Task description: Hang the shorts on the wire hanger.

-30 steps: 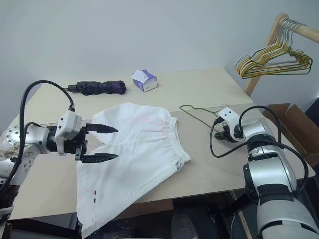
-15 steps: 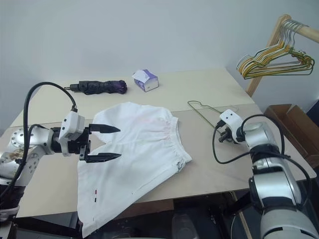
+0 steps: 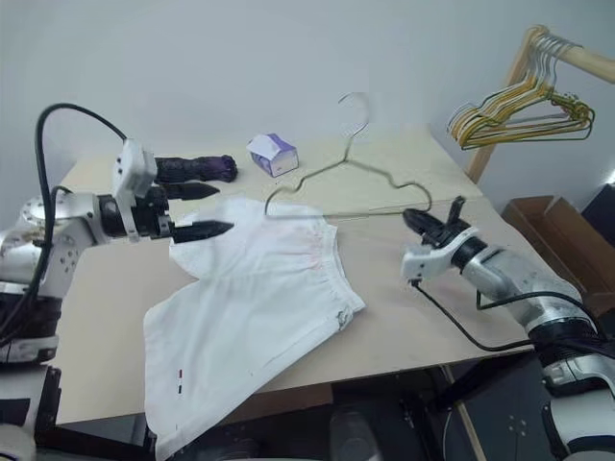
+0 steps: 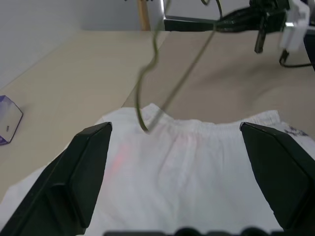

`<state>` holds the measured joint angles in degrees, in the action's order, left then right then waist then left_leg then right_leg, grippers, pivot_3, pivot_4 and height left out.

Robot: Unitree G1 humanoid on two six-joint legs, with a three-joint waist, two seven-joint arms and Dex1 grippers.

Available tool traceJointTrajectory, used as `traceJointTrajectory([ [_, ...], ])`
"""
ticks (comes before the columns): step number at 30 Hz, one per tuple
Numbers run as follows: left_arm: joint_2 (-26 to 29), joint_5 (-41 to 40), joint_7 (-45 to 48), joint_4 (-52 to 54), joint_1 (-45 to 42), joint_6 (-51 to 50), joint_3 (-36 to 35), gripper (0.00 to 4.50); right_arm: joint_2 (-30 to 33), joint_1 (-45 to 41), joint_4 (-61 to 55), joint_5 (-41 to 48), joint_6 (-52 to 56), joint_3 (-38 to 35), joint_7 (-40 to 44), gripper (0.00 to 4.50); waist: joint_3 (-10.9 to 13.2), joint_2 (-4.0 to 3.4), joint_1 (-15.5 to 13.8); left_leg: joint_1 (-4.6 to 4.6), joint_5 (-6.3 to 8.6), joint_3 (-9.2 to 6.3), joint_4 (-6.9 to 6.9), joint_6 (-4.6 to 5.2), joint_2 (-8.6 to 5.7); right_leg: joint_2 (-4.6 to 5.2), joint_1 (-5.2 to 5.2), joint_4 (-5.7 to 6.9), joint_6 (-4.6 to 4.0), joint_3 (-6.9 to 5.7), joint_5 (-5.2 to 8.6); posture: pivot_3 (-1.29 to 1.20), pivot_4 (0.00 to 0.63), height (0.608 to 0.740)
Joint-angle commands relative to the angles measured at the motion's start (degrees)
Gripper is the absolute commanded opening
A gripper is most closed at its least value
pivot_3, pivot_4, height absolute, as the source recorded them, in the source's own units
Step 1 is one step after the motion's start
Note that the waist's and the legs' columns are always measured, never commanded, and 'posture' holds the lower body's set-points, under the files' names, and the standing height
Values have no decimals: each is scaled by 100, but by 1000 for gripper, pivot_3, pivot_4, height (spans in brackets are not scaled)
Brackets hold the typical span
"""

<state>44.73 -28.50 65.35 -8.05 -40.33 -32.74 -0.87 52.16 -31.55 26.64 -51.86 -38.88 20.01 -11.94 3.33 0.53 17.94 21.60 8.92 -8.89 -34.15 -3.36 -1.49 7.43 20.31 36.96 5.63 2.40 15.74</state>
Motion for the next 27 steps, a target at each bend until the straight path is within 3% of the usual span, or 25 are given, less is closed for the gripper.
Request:
traceJointTrajectory([
  [1, 69, -50, 529, -116, -266, -176, 193, 4500, 45, -328, -17, -411, -181, -8, -766, 31, 0, 0, 49, 0, 0, 0, 0, 0, 0, 0, 0, 0, 0, 0, 0, -254, 0, 740],
  [7, 80, 705, 1252, -647, -405, 425, 973, 4500, -2, -536, -27, -539, -346, 74, -1006, 31, 1, 2, 164, -14, 0, 0, 0, 0, 0, 0, -14, 2, 0, 1, 0, -260, 0, 740],
  [13, -548, 1450, 958, -1748, -860, 940, 1360, 4500, -46, -663, -83, -518, -417, 80, -973, 31, 2, 5, 179, -14, -1, -1, -1, 1, 0, 0, -17, -1, 1, 0, -1, -266, 0, 740],
  [18, -867, 1569, 1214, -2033, -943, 1100, 1410, 4500, -67, -642, -208, -425, -442, 36, -879, 31, 2, 5, 202, -12, 0, -1, 0, 1, 0, 1, -15, -4, 3, 1, -1, -278, 0, 740],
  [27, -986, 1724, 1376, -2095, -952, 1168, 1362, 1646, -70, -637, -273, -393, -472, 23, -788, 0, 2, 5, 236, -14, 0, 0, -1, 1, 0, 1, -16, -3, 4, 2, -2, -279, 0, 740],
])
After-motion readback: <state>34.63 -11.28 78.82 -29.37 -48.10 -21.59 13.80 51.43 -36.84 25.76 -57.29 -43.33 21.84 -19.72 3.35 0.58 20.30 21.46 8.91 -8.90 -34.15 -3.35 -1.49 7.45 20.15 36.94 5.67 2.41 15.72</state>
